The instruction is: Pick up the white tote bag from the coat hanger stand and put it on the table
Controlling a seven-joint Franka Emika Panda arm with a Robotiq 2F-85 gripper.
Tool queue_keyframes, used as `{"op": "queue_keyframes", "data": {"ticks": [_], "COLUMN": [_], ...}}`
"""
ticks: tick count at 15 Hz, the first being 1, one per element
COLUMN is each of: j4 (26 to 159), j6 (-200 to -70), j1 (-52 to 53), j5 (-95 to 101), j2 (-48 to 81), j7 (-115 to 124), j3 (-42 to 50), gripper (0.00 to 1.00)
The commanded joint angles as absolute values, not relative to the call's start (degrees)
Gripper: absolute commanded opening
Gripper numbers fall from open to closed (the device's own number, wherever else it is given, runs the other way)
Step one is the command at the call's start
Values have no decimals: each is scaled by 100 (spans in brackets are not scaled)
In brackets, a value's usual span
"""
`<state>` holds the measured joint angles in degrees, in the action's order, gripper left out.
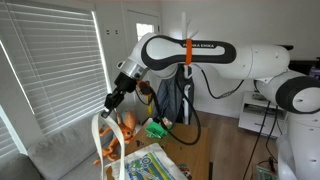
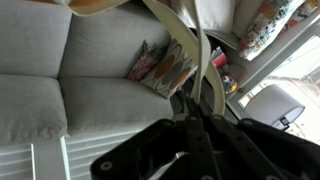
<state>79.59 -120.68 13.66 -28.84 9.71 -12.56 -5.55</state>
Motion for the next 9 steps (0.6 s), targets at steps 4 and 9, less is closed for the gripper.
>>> {"op": "queue_keyframes", "data": {"ticks": [4,9], "j4": [9947,10748], "j6": [-12466,-11708], "j1": [953,714], "j5": [-1268,-1217], "j2": [-157,-585], "j7": [-534,126], "j3": [-295,-372], "gripper": [1,1]}}
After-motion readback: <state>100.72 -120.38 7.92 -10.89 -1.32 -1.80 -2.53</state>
